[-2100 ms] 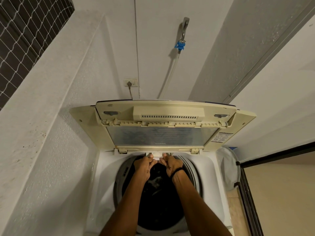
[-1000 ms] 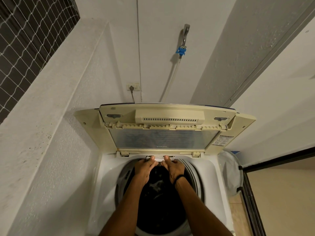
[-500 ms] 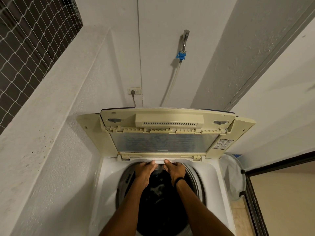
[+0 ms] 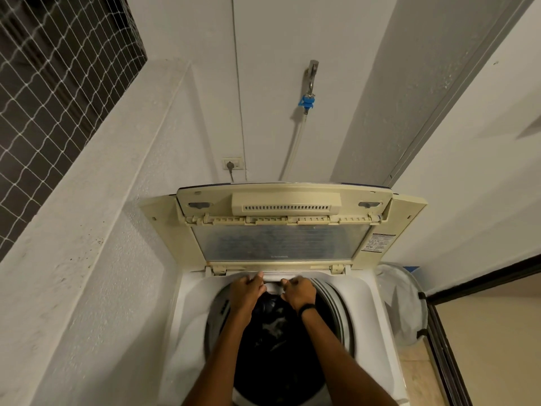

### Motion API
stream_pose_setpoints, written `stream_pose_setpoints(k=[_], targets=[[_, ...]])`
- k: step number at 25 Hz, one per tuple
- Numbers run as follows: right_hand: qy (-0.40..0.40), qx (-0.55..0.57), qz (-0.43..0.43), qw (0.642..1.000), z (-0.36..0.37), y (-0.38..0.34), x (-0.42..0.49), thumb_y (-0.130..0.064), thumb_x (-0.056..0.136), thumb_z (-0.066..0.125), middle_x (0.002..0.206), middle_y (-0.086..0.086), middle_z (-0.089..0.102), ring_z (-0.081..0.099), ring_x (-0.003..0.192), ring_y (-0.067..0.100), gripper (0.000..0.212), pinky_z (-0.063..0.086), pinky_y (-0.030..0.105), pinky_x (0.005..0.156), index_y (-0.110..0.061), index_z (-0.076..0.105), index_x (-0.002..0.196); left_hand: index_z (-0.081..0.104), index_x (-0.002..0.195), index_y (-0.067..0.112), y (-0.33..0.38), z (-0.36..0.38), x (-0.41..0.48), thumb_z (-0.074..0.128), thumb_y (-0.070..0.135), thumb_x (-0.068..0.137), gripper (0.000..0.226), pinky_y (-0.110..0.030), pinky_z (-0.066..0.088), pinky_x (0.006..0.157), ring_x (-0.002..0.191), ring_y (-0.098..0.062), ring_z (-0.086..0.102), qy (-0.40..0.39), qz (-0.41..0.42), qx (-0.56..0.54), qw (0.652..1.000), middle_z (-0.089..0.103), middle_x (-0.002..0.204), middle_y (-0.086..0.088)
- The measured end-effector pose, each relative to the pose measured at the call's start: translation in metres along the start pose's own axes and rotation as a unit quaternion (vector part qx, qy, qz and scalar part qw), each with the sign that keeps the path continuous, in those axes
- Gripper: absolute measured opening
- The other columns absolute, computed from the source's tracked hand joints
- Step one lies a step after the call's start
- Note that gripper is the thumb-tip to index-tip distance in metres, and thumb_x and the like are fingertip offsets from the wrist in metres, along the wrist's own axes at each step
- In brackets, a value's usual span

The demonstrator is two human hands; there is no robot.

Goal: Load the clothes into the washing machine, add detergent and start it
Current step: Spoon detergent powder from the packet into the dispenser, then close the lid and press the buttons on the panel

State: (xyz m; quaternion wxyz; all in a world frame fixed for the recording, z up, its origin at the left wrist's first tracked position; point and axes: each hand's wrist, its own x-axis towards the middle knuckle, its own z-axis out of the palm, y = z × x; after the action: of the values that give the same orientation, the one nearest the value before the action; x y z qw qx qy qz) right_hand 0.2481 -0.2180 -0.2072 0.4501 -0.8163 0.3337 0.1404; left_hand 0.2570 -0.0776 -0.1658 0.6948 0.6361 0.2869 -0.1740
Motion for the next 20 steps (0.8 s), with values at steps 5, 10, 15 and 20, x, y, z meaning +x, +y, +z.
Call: stream_pose_setpoints(k=[5,10,15,20], targets=[[0.033,-0.029,-0.183,0.982,-0.045,-0.062,-0.069,-0.024,0.088,0.060,0.083,0.008,0.075,0.069,0.082,0.029,0.016,0.054,0.034,0.072,-0.014,0.071,0.081,0.074,0.089,0.014,0.055,-0.020,-0.060,0.066,0.044,0.085,0.032,-0.043,0.061,0.079,0.084,-0.022,0.075,0.035,0.202,0.147,0.968,0.076,0.081,0.001],[0.215,-0.014,-0.453,0.865,-0.132,-0.149,-0.162,-0.038,0.098,0.053,0.068,-0.005,0.070,0.063,0.057,0.011,0.029,0.051,0.026,0.053,-0.020,0.071,0.084,0.072,0.104,0.020,0.161,-0.023,-0.163,0.061,0.031,0.097,0.016,-0.021,0.057,0.072,0.082,-0.005,0.071,0.155,0.512,0.128,0.835,0.075,0.092,0.007],[0.309,-0.147,-0.447,0.826,-0.182,-0.213,-0.138,-0.060,0.094,0.042,0.087,0.002,0.074,0.067,0.085,0.020,0.051,0.049,0.033,0.078,-0.019,0.072,0.104,0.068,0.117,0.022,0.240,-0.006,-0.141,0.043,0.059,0.097,0.049,-0.038,0.044,0.099,0.117,-0.019,0.056,0.149,0.513,0.389,0.750,0.069,0.120,0.002],[0.278,-0.271,-0.422,0.819,-0.178,-0.201,-0.130,-0.074,0.090,0.025,0.074,0.004,0.068,0.062,0.072,0.024,0.069,0.043,0.037,0.078,-0.019,0.066,0.083,0.065,0.117,0.024,0.220,-0.002,-0.118,0.018,0.072,0.095,0.071,-0.043,0.032,0.101,0.112,-0.025,0.055,0.151,0.450,0.564,0.676,0.068,0.118,-0.003]])
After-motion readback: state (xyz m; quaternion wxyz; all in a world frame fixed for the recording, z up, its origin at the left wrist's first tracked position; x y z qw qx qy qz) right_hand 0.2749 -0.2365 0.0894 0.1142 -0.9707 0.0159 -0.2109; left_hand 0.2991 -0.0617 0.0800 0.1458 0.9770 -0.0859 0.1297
